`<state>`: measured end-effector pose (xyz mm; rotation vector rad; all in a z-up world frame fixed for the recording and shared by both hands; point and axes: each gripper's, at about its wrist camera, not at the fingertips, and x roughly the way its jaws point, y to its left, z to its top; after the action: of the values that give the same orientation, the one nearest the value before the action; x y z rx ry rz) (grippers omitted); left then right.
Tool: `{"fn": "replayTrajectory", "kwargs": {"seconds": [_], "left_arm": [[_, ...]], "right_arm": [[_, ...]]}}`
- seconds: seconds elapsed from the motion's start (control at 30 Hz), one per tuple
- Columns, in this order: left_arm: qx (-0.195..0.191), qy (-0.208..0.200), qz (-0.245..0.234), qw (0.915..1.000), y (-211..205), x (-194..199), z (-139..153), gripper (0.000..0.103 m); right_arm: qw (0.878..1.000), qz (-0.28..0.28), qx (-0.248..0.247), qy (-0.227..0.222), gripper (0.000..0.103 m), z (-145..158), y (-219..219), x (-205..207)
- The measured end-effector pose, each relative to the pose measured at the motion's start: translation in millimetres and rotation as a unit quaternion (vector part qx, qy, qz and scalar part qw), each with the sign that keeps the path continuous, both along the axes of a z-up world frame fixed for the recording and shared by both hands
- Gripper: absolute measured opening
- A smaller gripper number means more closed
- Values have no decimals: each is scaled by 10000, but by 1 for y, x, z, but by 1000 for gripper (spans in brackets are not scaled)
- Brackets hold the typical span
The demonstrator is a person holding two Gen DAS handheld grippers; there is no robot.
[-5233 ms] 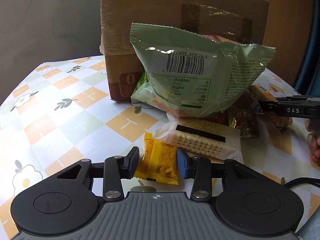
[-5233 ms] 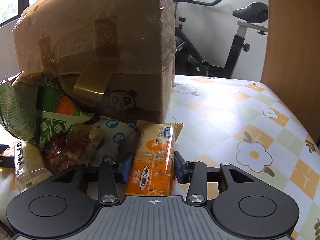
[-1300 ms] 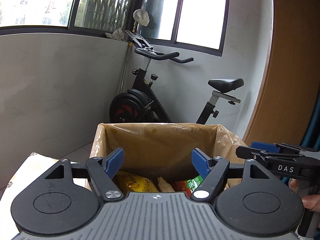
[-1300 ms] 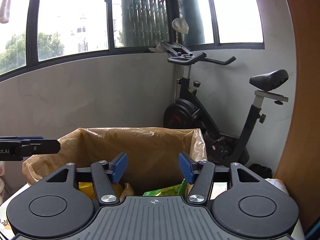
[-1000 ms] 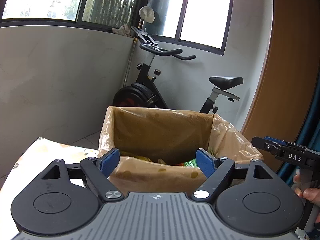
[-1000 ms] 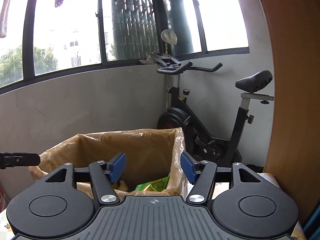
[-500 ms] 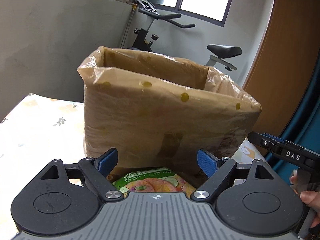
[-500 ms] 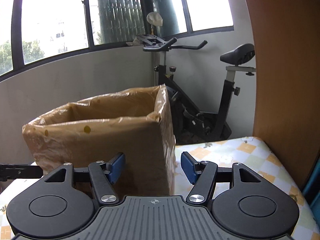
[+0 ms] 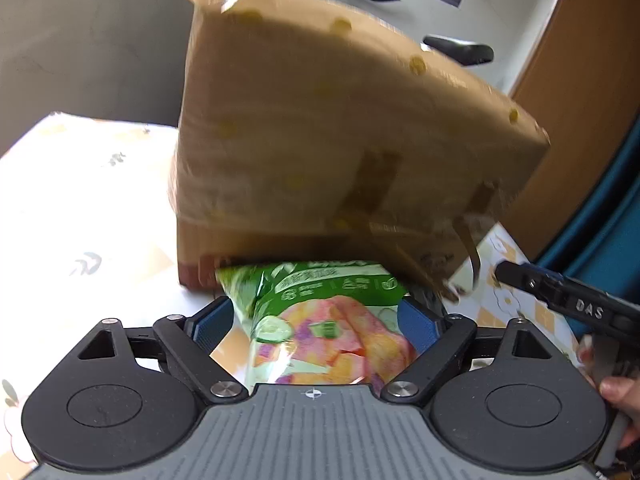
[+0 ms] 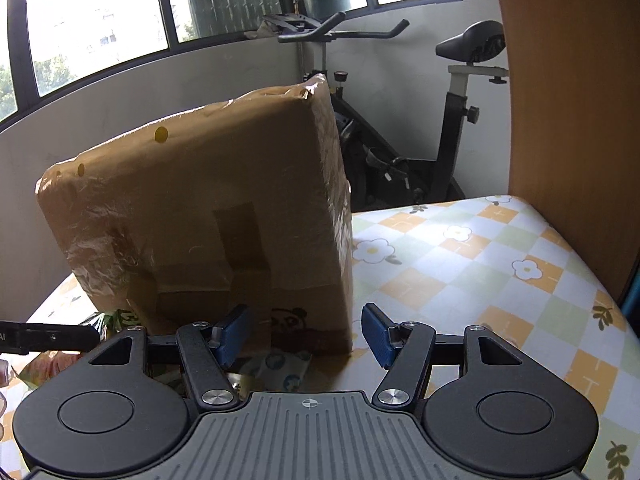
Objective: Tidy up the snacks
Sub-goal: 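Move both open tools back to the pile, left tool reaching a green bag, then grasp the green cucumber chip bag with the left tool while the right tool grasps a small yellow packet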
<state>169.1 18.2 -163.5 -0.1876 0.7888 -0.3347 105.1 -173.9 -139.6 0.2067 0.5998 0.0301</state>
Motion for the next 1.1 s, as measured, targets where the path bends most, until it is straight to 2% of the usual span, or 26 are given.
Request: {"fn": "replayTrajectory", "kwargs": {"seconds": [0.13, 0.3, 0.37, 0.4, 0.47, 0.53, 0.6, 0.77, 0.83, 0.93, 1.1], "left_arm": [[-237, 342, -142, 9990, 2, -6, -20, 96], [-595, 513, -150, 9968, -3, -2, -38, 96], [-627, 543, -205, 9963, -5, -1, -42, 96], [-595, 526, -256, 9965, -7, -2, -42, 95], [-544, 370, -385, 9971, -9, -6, -41, 87], [-603, 236, -429, 9970, -8, -10, -39, 70], [-631, 110, -379, 9972, -7, -12, -34, 66], [-510, -106, -217, 9984, -1, -27, -22, 62], [-559, -174, -158, 9982, 6, -35, -18, 62], [-580, -286, -15, 9979, 19, -47, -7, 62], [-499, -396, 388, 9972, 41, -64, 3, 62]], "right_arm": [[9999, 81, 36, 110, 58, -6, 5, -1], [9997, 105, 43, 233, 58, -13, 7, -2], [9995, 91, 42, 286, 58, -16, 7, -3], [9995, 86, 52, 313, 58, -17, 7, -3], [9992, 88, 66, 373, 58, -21, 6, -5], [9989, 107, 90, 448, 58, -25, 7, -6], [9985, 160, 141, 508, 57, -28, 9, -6], [9970, 475, 263, 556, 50, -32, 20, -7], [9956, 652, 335, 576, 41, -34, 25, -7], [9933, 837, 401, 688, 37, -38, 34, -4], [9896, 960, 495, 949, 37, -49, 44, 4]]}}
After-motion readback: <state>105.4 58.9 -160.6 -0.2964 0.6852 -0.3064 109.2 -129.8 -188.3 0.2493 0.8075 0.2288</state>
